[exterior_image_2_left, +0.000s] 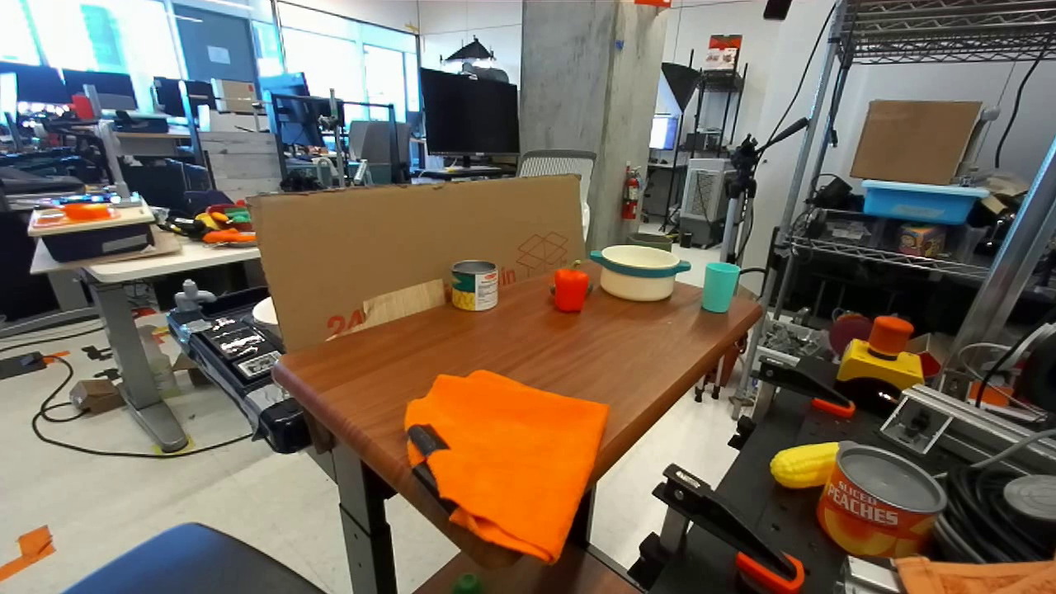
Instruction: Put the blue cup in the pot
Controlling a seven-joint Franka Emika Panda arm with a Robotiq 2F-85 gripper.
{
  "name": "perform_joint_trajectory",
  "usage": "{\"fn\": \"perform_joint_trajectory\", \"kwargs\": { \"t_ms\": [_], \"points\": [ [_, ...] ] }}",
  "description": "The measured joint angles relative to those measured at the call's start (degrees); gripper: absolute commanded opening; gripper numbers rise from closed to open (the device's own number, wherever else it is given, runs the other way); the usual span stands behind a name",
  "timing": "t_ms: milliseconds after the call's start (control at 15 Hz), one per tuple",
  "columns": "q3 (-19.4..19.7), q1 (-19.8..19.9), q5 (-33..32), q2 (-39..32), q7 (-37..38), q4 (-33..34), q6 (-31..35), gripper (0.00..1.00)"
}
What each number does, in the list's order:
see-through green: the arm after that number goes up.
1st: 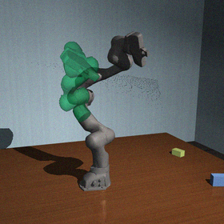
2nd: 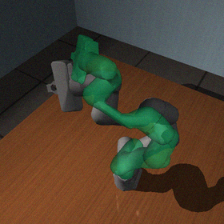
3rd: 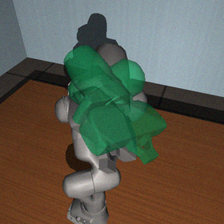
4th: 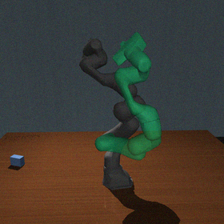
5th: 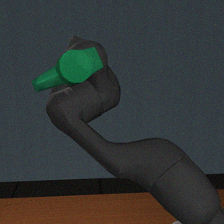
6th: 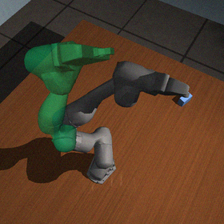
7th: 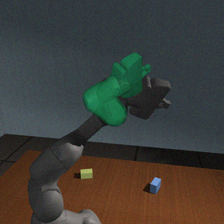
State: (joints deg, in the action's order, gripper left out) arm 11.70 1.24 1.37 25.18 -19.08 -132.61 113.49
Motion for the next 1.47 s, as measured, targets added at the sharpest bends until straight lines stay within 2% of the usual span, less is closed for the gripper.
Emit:
{"fn": "perform_joint_trajectory", "kwargs": {
  "t_ms": [200,467,800,1200,1467],
  "points": [
    [0.31,2.07,-0.88,-7.27,0.00,-0.93,7.23,1.00],
    [0.34,4.63,-3.23,-18.98,0.63,0.76,11.78,1.00],
    [0.32,6.40,-6.64,-30.59,3.10,6.41,12.32,1.00],
    [0.32,7.11,-12.63,-39.91,9.61,12.34,12.25,1.00],
    [0.32,7.50,-14.02,-45.22,10.31,15.13,12.17,1.00]
  ]
}}
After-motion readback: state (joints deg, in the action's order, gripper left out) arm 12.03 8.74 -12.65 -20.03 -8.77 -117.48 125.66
